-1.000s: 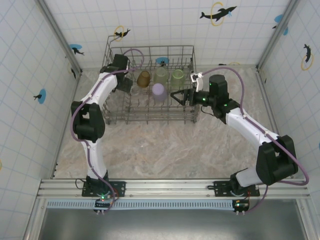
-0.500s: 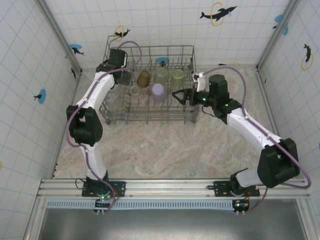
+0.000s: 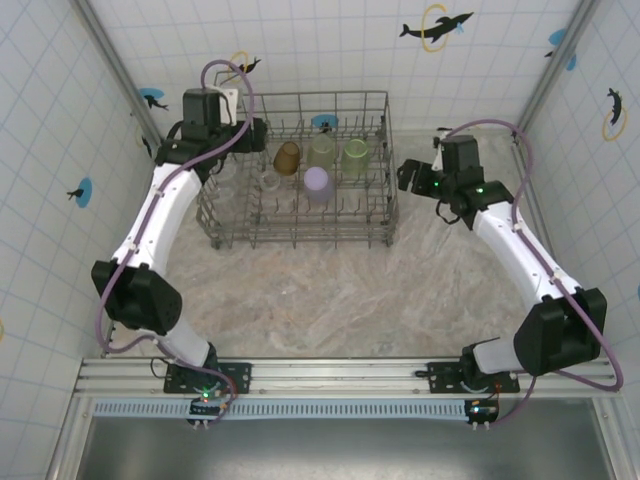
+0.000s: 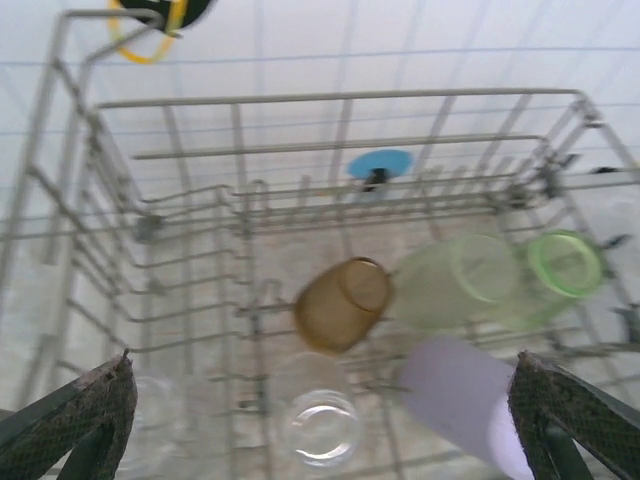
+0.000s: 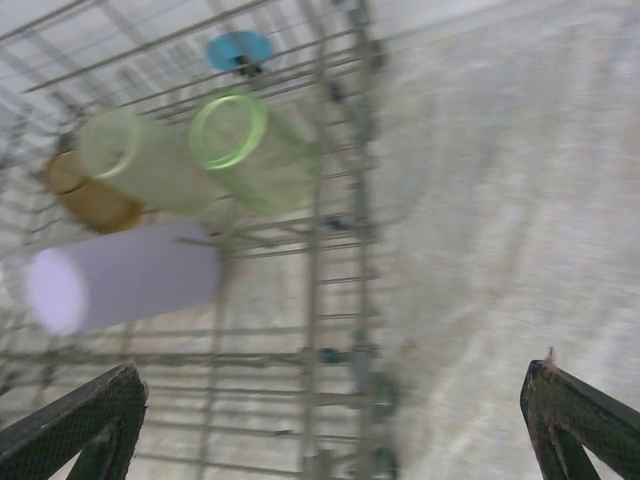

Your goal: Load the cups into the dish rack

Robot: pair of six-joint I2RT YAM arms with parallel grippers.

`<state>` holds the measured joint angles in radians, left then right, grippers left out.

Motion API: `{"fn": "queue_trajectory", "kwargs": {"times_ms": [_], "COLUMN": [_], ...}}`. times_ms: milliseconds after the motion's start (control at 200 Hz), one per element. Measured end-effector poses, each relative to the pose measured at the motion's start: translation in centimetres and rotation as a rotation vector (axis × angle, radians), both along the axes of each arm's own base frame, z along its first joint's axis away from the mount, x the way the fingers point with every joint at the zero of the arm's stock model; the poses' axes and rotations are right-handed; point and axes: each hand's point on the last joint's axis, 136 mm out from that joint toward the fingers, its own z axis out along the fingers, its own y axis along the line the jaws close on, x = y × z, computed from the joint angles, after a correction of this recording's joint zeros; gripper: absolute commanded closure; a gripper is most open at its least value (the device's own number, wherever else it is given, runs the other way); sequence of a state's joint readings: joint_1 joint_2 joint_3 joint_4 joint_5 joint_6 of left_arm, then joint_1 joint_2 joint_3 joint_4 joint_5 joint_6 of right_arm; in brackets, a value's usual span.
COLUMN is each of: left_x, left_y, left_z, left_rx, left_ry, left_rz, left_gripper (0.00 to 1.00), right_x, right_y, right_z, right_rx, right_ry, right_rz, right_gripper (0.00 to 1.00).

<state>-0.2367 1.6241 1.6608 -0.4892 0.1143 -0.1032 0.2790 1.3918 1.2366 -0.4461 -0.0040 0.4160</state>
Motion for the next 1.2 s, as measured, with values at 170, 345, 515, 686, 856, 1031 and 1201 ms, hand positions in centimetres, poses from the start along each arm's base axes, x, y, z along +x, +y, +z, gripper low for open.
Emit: {"fn": "queue_trajectory", "kwargs": {"times_ms": [170,345,515,686,856,1031,1201], "left_x": [-2.4,-3.2,-3.6,-4.0,-4.1,-4.2,-4.2], "left_y": [-2.1,-3.9,-4.9,-5.2,-5.2,-5.2,-5.2], "left_z": [-1.7,-1.8,-1.1,-0.6,-0.6,-1.4,-1.4], "left_rx": [-0.164,-0.317,-0.421,-0.464,-0.481,-0.479,-0.48], "left_ry": [0.035,0.051,0.055,0.051,0.048,0.062,0.062], "left_rz": [-0.083,-0.135,-0.162,-0.164,-0.164,-0.163,-0.163], "left_gripper": [0.02,0.02,0.02,0.02,0.03,0.02,0.02], "right_x": [0.6,0.4,0.1,0.7,1.1,0.7,0.7], "right_y": [-5.3,-9.0,-11.0,-11.9,-12.1,-12.6,-13.1], "right_z": [-1.8,-6.4,-9.6,-11.0,-12.8,-14.4,-14.7], "right_rx": [-0.109,-0.204,-0.259,-0.303,-0.336,-0.373,-0.372], "right_ry": [0.093,0.254,0.38,0.436,0.505,0.566,0.578], "right_rz": [-0.135,-0.199,-0.218,-0.22,-0.206,-0.204,-0.208], "right_gripper": [0.0,0.05,0.13,0.28,0.49,0.51,0.96]}}
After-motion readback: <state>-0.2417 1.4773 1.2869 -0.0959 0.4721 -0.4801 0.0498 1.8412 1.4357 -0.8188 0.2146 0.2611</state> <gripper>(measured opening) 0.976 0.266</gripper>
